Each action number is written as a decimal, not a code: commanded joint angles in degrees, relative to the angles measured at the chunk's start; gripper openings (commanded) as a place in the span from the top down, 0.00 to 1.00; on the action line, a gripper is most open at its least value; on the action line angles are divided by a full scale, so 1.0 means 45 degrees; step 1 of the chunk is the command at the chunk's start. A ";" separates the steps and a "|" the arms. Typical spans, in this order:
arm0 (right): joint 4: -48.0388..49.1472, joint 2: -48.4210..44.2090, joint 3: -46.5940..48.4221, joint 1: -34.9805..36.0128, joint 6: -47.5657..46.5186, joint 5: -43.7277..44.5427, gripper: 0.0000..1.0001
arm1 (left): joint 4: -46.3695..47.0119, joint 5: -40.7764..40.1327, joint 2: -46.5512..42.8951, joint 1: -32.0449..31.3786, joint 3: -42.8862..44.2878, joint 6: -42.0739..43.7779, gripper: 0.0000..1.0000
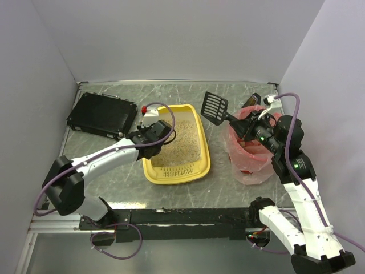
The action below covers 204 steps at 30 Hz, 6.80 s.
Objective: Clean the litter box
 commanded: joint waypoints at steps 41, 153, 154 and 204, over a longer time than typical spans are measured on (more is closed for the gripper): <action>0.0721 -0.0591 -0.0510 0.0115 -0.0081 0.0701 1.00 | -0.1472 -0.1532 0.0184 -0.0643 0.1413 0.0318 0.99; -1.1815 1.3351 1.1439 0.7205 -0.9007 0.4429 1.00 | 0.2709 1.1380 -0.4387 0.5666 -0.4759 -0.1615 0.03; -1.2205 1.3451 1.1617 0.7147 -0.8968 0.4277 1.00 | 0.2689 1.1399 -0.4348 0.5666 -0.4759 -0.1654 0.03; -0.1196 1.3960 0.5429 0.5818 0.3473 -0.2519 1.00 | 0.4231 1.2473 -0.3136 0.5002 -0.5560 -0.3510 0.22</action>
